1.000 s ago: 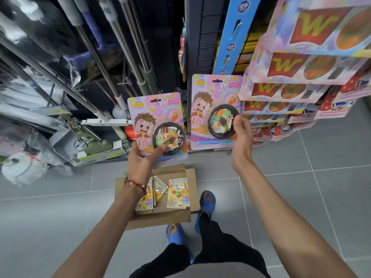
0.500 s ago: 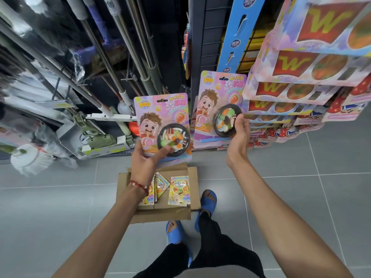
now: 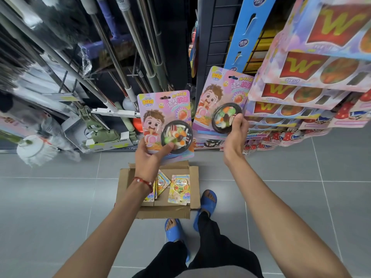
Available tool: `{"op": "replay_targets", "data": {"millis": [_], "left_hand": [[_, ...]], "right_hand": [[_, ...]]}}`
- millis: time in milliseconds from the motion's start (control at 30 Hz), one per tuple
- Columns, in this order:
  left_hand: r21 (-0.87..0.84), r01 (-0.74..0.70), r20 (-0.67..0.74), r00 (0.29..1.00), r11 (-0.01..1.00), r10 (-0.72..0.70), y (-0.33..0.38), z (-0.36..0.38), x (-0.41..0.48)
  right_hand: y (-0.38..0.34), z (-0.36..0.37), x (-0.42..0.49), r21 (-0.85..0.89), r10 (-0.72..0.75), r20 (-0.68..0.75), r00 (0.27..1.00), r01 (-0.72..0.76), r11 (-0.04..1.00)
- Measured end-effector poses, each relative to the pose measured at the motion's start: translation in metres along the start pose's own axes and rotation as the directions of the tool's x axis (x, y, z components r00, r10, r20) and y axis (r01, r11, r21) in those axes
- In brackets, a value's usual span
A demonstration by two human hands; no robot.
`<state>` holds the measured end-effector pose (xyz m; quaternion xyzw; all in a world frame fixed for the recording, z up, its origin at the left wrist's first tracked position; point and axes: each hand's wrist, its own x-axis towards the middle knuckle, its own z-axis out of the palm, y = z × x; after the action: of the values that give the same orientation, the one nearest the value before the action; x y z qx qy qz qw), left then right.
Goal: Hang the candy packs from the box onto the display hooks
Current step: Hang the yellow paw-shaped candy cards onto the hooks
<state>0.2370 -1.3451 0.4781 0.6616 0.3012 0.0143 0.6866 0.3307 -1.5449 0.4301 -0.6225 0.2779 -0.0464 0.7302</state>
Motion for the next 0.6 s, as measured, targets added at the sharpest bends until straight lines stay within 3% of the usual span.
{"op": "replay_targets", "data": {"millis": [600], "left_hand": [[0.043,0.023,0.004,1.000,0.999,-0.023,-0.010,-0.003,-0.006]], "right_hand": [[-0.005,-0.006,0.006,-0.182,0.005,0.071,0.997,0.008,0.983]]}}
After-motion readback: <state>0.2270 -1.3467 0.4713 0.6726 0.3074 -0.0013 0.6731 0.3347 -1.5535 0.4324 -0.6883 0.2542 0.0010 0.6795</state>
